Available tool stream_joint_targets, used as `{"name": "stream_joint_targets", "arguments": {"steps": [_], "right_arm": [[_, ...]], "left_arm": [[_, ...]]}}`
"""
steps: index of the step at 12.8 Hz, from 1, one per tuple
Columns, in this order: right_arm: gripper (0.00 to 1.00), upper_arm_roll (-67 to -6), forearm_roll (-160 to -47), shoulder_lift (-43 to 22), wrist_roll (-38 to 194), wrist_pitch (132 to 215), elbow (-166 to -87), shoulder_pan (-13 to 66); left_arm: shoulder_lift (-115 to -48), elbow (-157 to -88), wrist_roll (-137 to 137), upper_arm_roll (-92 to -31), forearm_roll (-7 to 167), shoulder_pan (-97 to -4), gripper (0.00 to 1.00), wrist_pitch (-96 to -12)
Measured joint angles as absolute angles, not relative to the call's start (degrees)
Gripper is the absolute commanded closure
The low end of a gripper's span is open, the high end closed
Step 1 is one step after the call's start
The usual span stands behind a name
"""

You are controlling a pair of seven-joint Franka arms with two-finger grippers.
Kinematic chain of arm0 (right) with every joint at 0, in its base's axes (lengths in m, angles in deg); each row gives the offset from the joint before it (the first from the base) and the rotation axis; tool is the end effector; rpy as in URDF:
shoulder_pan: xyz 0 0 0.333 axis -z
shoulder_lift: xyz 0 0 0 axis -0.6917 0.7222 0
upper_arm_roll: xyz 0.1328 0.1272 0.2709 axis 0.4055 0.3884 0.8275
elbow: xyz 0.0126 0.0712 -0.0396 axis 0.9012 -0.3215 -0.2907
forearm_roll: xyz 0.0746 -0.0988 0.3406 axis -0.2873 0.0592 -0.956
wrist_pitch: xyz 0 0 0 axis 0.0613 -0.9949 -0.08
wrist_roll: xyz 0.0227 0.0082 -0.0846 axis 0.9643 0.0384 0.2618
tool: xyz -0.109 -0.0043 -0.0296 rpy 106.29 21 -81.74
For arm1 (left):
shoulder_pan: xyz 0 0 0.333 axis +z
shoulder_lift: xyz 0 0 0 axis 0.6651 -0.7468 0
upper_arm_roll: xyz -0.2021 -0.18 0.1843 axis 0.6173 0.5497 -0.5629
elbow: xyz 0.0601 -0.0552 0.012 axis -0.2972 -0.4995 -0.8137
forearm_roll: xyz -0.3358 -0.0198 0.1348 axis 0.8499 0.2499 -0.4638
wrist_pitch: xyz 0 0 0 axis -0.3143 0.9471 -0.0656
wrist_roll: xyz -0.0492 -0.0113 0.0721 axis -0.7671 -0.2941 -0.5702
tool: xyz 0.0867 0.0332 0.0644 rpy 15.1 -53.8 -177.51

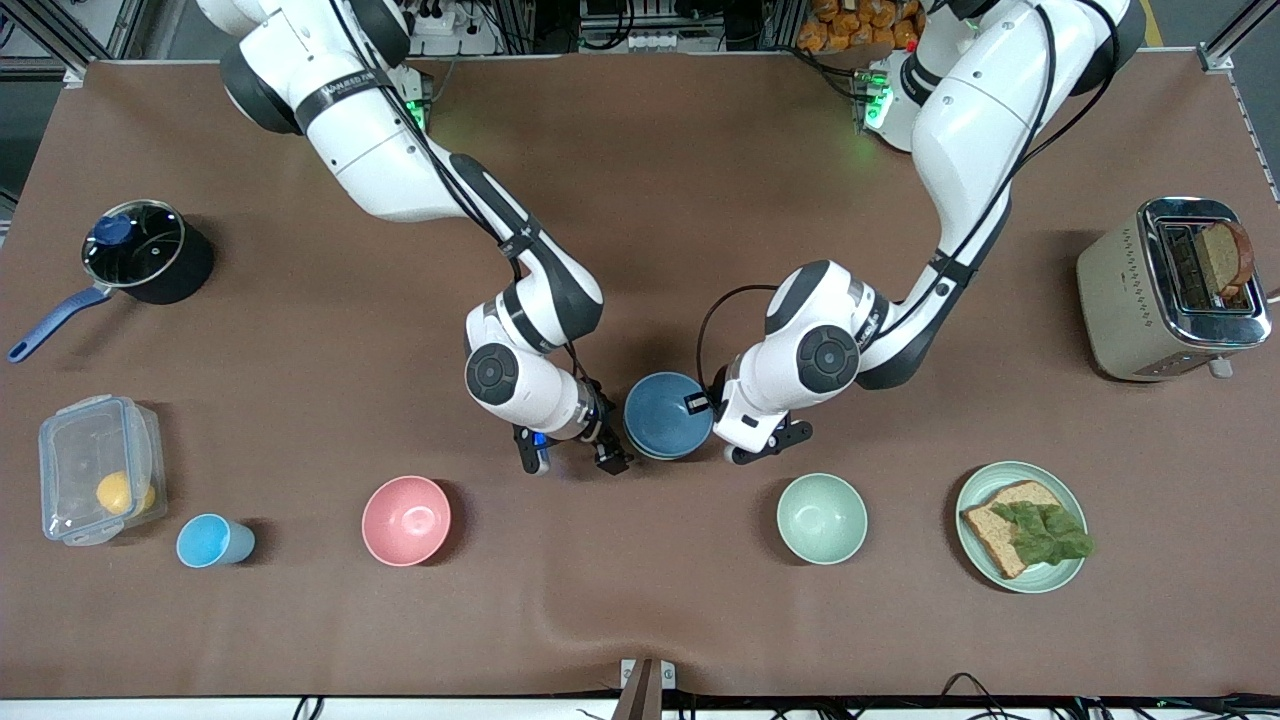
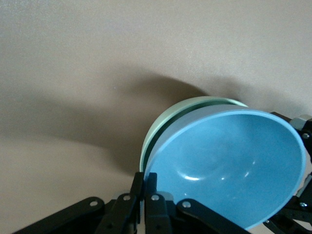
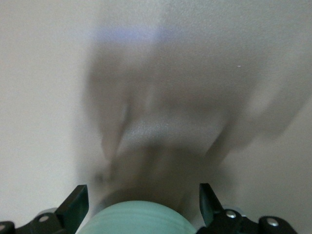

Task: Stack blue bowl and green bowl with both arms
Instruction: 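Open both grippers to release the stacked bowls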

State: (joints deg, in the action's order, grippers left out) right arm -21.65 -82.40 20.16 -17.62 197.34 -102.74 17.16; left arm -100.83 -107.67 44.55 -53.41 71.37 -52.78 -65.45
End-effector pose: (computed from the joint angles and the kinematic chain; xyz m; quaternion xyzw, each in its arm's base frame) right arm 0.6214 0.4140 0.2076 -0.8040 0.5654 0.1067 0.1503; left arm 0.5935 -0.3749 0.2674 0.9706 0.1773 -0.0995 0.1291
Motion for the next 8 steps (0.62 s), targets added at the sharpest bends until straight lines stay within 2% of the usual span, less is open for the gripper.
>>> {"name": "stream_joint_targets", "arguments": {"steps": [8], "right_arm": [[0.00,-21.6,-81.8,20.2,-17.6,197.3,-102.7,17.2]], "left_arm": [[-101.9,-107.7,44.6,-53.4,71.4,-53.0,1.00,-65.5]]}}
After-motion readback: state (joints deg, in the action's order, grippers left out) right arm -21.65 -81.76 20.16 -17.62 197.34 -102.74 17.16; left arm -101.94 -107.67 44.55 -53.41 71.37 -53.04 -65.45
